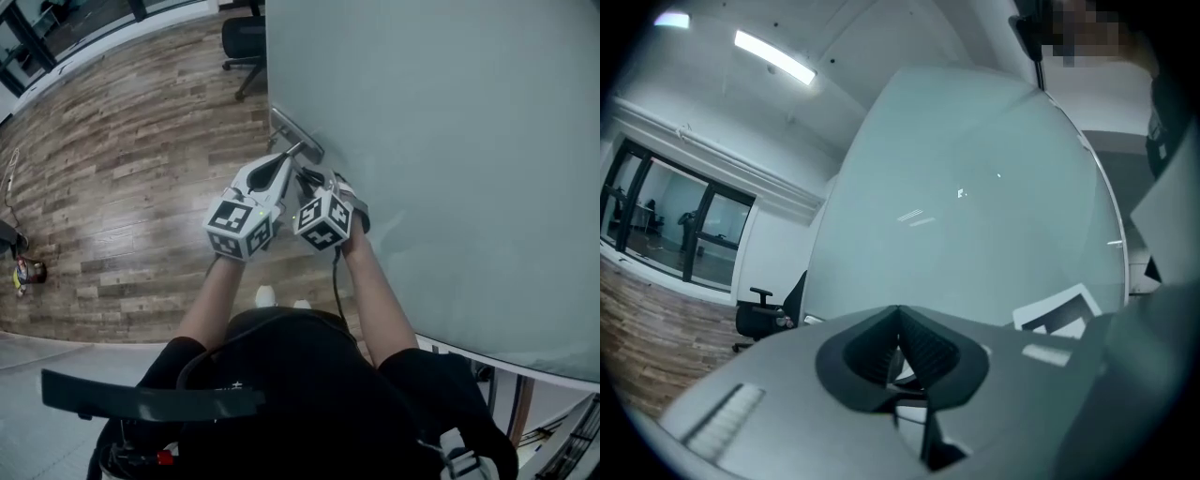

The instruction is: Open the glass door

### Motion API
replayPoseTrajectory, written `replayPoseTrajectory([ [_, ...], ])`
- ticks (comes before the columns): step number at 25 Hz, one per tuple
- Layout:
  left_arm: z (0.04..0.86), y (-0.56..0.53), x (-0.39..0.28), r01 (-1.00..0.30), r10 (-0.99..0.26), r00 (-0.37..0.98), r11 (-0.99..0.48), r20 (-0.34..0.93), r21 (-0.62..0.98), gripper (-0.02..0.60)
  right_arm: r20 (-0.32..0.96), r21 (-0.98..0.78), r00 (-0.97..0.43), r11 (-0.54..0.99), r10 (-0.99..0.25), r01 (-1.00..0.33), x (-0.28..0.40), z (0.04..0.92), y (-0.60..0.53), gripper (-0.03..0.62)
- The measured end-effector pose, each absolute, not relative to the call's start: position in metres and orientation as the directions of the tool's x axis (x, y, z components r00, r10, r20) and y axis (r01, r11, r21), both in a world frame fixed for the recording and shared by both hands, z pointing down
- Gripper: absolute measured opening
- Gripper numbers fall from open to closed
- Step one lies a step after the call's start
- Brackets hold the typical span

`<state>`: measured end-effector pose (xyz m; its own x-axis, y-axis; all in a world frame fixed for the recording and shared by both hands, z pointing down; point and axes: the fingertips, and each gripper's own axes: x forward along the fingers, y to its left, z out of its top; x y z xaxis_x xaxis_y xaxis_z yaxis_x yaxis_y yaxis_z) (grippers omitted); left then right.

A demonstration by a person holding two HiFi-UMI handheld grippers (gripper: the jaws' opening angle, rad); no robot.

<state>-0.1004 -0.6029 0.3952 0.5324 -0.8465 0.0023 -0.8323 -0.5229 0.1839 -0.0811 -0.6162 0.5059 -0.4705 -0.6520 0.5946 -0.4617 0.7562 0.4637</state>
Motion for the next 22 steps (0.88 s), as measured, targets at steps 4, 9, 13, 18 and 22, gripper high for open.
replayPoseTrajectory([
  [4,0.405,-0.623,-0.096,-0.804,-0.819,0.573,-0.559,0.016,0.2,0.0,0.577,0.462,-0.473,0.744,-0.666,-0.483,-0.072,0.503,-0.62,0.08],
  [9,0.41,-0.637,-0.091,-0.774,-0.789,0.614,-0.597,0.026,0.211,0.0,0.577,0.447,-0.468,0.739,-0.669,-0.504,-0.061,0.498,-0.628,0.078],
  [13,0.414,-0.646,-0.087,-0.753,-0.768,0.64,-0.62,0.029,0.22,0.0,0.575,0.45,-0.456,0.728,-0.679,-0.518,-0.05,0.499,-0.635,0.078],
  [18,0.42,-0.657,-0.08,-0.729,-0.741,0.67,-0.647,0.037,0.224,0.0,0.563,0.464,-0.439,0.707,-0.701,-0.534,-0.033,0.497,-0.65,0.078],
  [22,0.416,-0.659,-0.073,-0.711,-0.724,0.689,-0.668,0.031,0.22,0.0,0.561,0.471,-0.417,0.69,-0.715,-0.55,-0.021,0.495,-0.658,0.078],
])
